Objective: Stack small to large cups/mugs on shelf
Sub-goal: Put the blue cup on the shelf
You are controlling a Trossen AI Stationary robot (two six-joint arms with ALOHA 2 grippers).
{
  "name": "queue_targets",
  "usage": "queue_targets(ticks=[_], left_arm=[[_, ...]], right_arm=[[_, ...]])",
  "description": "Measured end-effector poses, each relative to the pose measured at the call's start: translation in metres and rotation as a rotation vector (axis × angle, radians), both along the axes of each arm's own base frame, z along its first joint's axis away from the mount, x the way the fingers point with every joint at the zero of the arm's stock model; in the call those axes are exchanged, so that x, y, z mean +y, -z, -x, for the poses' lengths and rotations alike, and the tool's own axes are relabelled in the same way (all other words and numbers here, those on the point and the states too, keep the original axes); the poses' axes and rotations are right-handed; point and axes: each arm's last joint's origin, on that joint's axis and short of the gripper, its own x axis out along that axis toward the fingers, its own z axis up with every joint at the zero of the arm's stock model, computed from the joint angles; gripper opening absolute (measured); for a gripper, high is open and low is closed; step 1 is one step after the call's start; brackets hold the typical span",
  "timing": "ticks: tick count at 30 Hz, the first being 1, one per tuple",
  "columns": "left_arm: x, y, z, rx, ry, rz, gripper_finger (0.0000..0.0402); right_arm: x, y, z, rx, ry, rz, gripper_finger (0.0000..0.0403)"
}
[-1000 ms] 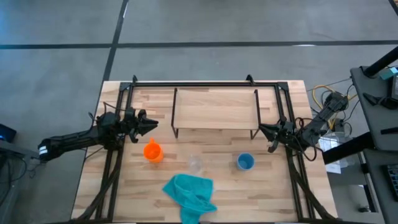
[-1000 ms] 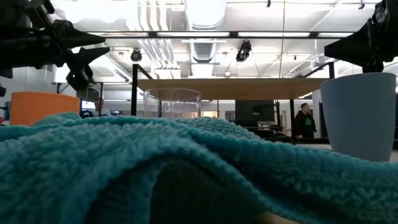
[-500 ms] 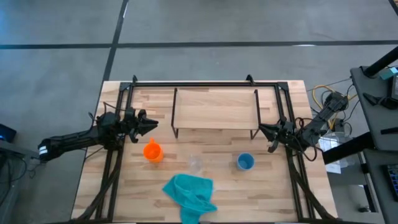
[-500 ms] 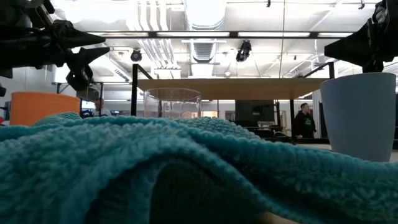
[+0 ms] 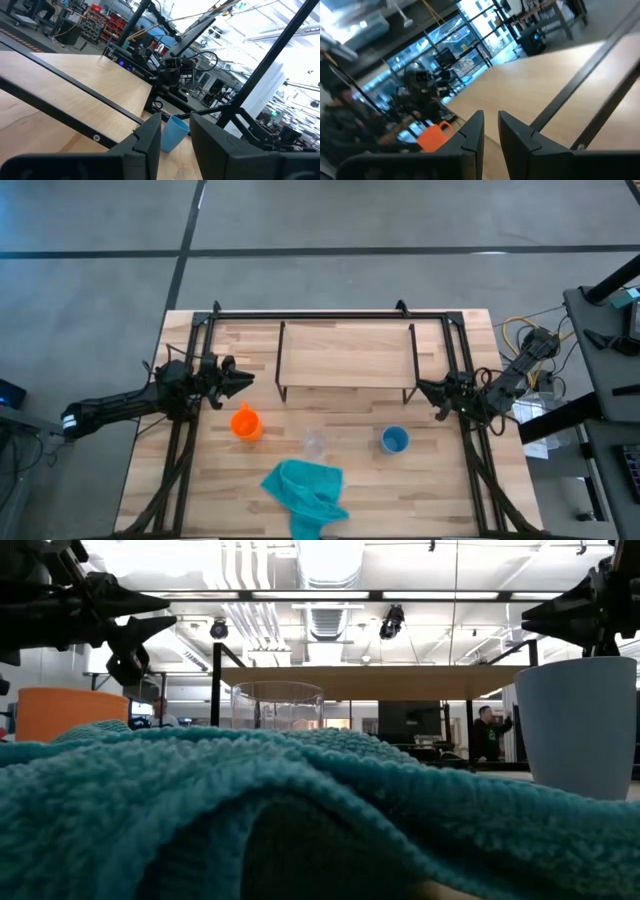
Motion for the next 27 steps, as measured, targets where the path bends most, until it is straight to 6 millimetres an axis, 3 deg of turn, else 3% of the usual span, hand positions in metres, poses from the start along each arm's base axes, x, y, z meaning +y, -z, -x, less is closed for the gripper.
queue_targets(ticks=[7, 13, 16, 19, 27], left_arm=[[0.003, -0.002, 0.000, -0.027, -0.106, 0.014, 0.0089], [0.001, -0.010, 0.000, -0.039, -0.014, 0.110, 0.0088], [-0.001, -0.038, 0.000, -0.098, 0.034, 0.092, 0.0088], [-0.002, -0.072, 0.002, -0.075, 0.045, 0.031, 0.0088], [-0.002, -0.151, 0.002, 0.357, 0.061, -0.064, 0.0088]], right_arm=[[-0.002, -0.002, 0.000, -0.051, 0.042, -0.089, 0.0052], [-0.001, -0.010, 0.001, -0.138, -0.021, -0.169, 0.0052], [-0.002, -0.021, 0.001, -0.114, -0.017, -0.093, 0.0052], [-0.004, -0.044, 0.004, -0.087, -0.003, 0.014, 0.0052], [-0.019, -0.128, 0.019, -0.049, 0.057, 0.248, 0.0052]])
